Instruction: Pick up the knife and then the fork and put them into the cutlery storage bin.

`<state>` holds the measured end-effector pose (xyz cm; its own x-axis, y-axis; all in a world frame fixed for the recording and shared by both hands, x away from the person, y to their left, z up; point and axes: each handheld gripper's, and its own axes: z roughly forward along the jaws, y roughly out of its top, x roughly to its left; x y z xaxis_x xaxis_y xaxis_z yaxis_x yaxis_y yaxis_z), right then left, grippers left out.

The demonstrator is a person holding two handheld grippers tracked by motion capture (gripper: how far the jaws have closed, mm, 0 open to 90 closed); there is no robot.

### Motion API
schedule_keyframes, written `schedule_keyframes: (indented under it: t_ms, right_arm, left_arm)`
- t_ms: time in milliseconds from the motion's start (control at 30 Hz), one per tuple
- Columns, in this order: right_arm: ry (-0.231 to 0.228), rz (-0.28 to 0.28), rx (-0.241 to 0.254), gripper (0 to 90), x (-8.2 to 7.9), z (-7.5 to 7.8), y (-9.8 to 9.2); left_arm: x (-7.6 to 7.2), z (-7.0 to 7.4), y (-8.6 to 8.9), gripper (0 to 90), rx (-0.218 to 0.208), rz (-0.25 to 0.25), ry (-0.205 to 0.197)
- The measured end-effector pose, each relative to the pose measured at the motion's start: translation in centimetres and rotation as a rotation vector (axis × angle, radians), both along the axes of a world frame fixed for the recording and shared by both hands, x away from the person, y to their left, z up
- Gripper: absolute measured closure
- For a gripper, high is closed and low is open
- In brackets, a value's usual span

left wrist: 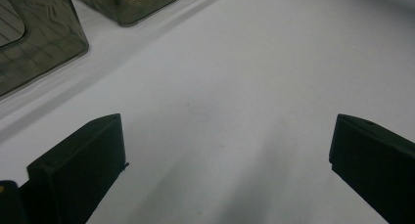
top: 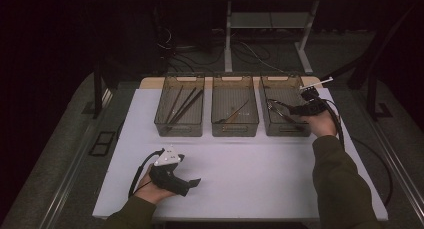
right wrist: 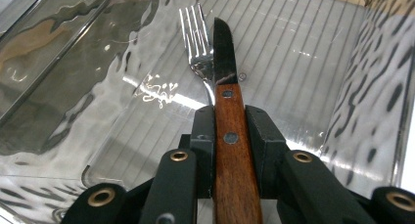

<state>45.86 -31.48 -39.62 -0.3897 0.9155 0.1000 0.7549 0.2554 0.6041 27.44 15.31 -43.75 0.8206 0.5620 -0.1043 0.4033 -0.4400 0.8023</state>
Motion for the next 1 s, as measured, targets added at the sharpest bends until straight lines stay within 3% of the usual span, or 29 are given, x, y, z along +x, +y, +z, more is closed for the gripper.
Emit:
schedule_keyframes:
  t_ms: [133, 267, 367, 567, 767, 867, 1000]
  right_arm:
    - [-0.002, -0.003, -0.004, 72.7, 0.0, 0.0, -0.3]
    - [-0.024, -0.006, 0.019, 60.5, -0.1, 0.3, -0.5]
    - [-0.053, 0.0, 0.031, 57.1, -0.3, 0.7, -0.8]
    - [-0.081, 0.007, 0.09, 42.2, -0.8, 1.5, -1.1]
    - [-0.146, 0.043, 0.116, 33.3, -1.9, 2.4, -1.0]
    - [-0.159, 0.085, 0.16, 28.0, -2.7, 2.7, -0.8]
    - [-0.19, 0.108, 0.127, 24.3, -3.9, 3.1, -0.1]
  left_arm:
    - [0.0, 0.0, 0.0, 0.0, 0.0, 0.0, -0.001]
    - [0.0, 0.0, 0.0, 0.0, 0.001, 0.001, 0.001]
    - [0.0, 0.0, 0.0, 0.0, 0.002, 0.001, 0.0]
    - [0.1, 0.0, 0.0, 0.0, 0.0, -0.002, 0.002]
    - [0.1, -0.1, 0.0, 0.0, -0.001, 0.002, 0.009]
    - [0.1, 0.0, 0.0, 0.0, 0.001, 0.003, 0.007]
    - [0.0, 0.0, 0.1, 0.0, 0.003, 0.009, 0.008]
